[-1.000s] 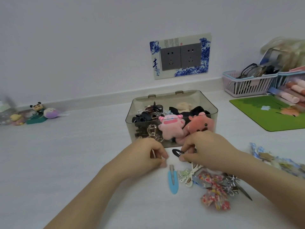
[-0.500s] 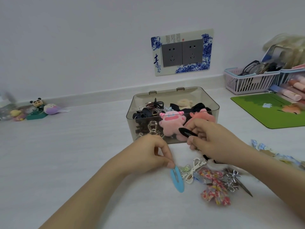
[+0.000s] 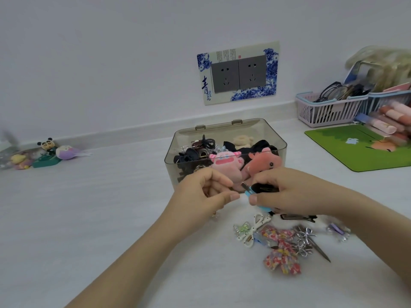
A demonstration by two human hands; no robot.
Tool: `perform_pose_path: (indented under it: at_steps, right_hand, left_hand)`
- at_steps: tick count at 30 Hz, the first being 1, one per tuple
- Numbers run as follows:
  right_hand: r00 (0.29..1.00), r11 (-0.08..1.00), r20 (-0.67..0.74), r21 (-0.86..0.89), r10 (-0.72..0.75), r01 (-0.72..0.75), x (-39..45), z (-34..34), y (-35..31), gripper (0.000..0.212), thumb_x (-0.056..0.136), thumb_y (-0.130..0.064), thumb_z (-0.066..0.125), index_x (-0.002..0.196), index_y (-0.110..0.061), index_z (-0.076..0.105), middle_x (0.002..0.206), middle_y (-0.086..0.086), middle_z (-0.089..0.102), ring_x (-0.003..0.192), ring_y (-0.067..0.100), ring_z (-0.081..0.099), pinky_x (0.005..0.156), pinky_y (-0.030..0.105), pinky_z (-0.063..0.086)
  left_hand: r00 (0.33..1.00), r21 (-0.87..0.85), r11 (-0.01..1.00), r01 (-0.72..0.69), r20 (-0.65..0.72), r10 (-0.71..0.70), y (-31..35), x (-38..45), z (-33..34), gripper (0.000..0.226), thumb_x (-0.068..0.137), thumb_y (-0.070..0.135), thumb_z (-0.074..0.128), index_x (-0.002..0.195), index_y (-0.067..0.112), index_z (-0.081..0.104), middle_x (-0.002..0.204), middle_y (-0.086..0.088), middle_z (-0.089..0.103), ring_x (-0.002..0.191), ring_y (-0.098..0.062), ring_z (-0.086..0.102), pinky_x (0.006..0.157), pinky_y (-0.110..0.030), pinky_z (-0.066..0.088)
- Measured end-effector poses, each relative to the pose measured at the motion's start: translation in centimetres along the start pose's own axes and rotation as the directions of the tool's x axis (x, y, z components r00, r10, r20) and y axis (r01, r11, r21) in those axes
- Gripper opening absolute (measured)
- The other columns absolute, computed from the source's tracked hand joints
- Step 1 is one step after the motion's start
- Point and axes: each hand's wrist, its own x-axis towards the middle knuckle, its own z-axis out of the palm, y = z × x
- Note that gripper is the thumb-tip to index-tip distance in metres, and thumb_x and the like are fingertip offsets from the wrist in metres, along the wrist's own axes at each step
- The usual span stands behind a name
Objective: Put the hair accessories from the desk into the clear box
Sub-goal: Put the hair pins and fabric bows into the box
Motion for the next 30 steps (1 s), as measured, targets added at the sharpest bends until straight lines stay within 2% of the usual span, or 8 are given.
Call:
perform_pose_path:
  at_steps: [3, 6, 9, 12, 16, 22, 26, 30]
  right_hand:
    - [0.998, 0.999, -0.024, -0.003, 0.053, -0.053, -0.4, -0.8, 0.6, 0.027, 0.086, -0.027, 0.06, 0.063, -0.015, 0.052, 0.042, -0.015, 0.049, 0.04, 0.001, 0.044, 0.043, 0.012, 0.033]
    - [0.996, 0.998, -0.068, 0.037, 0.055, -0.052, -0.3, -0.6, 0.6, 0.023, 0.087, -0.025, 0.059, 0.069, -0.011, 0.054, 0.04, -0.02, 0.052, 0.038, -0.001, 0.046, 0.043, 0.01, 0.035]
    - [0.995, 0.994, -0.087, 0.101, 0.055, -0.046, -0.2, -0.2, 0.6, 0.013, 0.091, -0.018, 0.053, 0.079, -0.013, 0.056, 0.046, -0.027, 0.056, 0.039, -0.001, 0.048, 0.044, 0.01, 0.037]
    - [0.991, 0.981, -0.102, 0.183, 0.082, -0.062, 0.0, 0.2, 0.7, 0.01, 0.09, -0.011, 0.049, 0.096, -0.011, 0.057, 0.049, -0.02, 0.06, 0.042, 0.001, 0.049, 0.05, 0.019, 0.044]
    - [0.987, 0.941, -0.101, 0.326, 0.127, -0.087, 0.3, 0.9, 0.6, 0.023, 0.087, -0.003, 0.042, 0.097, -0.017, 0.057, 0.065, -0.001, 0.064, 0.051, 0.014, 0.056, 0.049, 0.024, 0.044]
    - [0.982, 0.962, -0.154, 0.263, 0.113, -0.07, 0.2, 1.4, 0.4, 0.027, 0.091, -0.006, 0.038, 0.084, -0.027, 0.053, 0.058, -0.005, 0.039, 0.042, 0.007, 0.034, 0.044, 0.021, 0.031]
    - [0.984, 0.977, -0.151, 0.203, 0.096, -0.064, 0.1, 1.6, 0.0, 0.015, 0.094, -0.016, 0.042, 0.085, -0.021, 0.052, 0.058, -0.005, 0.04, 0.047, 0.01, 0.034, 0.046, 0.022, 0.03]
    - [0.992, 0.993, -0.11, 0.108, 0.057, -0.045, 0.0, 2.0, -0.3, 0.013, 0.094, -0.022, 0.046, 0.092, -0.024, 0.059, 0.072, -0.007, 0.052, 0.058, 0.009, 0.042, 0.053, 0.017, 0.035]
  left_hand:
    - [0.994, 0.155, 0.988, -0.009, 0.111, -0.009, -0.2, -0.3, 0.3, 0.02, 0.07, 0.02, 0.08, 0.08, 0.028, 0.065, 0.072, 0.013, 0.067, 0.061, -0.002, 0.055, 0.059, -0.014, 0.045]
    - [0.964, 0.372, 0.924, -0.092, 0.265, -0.011, -0.5, -0.6, 0.7, 0.017, 0.067, 0.035, 0.081, 0.079, 0.038, 0.07, 0.084, 0.021, 0.065, 0.081, 0.002, 0.054, 0.073, -0.016, 0.043]
    - [0.937, 0.445, 0.877, -0.183, 0.349, 0.018, -0.8, -0.5, 0.9, 0.015, 0.068, 0.038, 0.079, 0.082, 0.037, 0.073, 0.087, 0.019, 0.065, 0.094, -0.006, 0.052, 0.087, -0.027, 0.041]
    - [0.958, 0.426, 0.9, -0.093, 0.283, -0.035, -0.9, -0.4, 0.5, 0.014, 0.068, 0.034, 0.08, 0.075, 0.038, 0.069, 0.079, 0.019, 0.059, 0.088, 0.0, 0.052, 0.086, -0.023, 0.045]
    - [0.968, 0.377, 0.923, -0.08, 0.25, -0.018, -0.7, -0.3, 0.0, 0.02, 0.071, 0.023, 0.08, 0.071, 0.033, 0.062, 0.08, 0.011, 0.067, 0.072, 0.006, 0.055, 0.068, -0.007, 0.042]
    - [0.989, 0.508, 0.858, -0.073, 0.151, -0.005, -0.8, 0.1, -2.5, 0.024, 0.069, 0.022, 0.081, 0.086, 0.034, 0.068, 0.078, 0.012, 0.062, 0.069, 0.004, 0.053, 0.062, -0.008, 0.039]
    - [0.978, 0.619, 0.781, -0.084, 0.2, -0.054, -1.4, 0.2, -2.5, 0.024, 0.075, 0.025, 0.077, 0.097, 0.029, 0.073, 0.09, 0.01, 0.063, 0.073, -0.003, 0.055, 0.068, -0.017, 0.044]
    - [0.968, 0.615, 0.782, -0.102, 0.242, -0.063, -1.6, 0.4, -2.3, 0.02, 0.078, 0.022, 0.073, 0.097, 0.028, 0.074, 0.082, 0.018, 0.058, 0.08, -0.009, 0.057, 0.075, -0.025, 0.048]
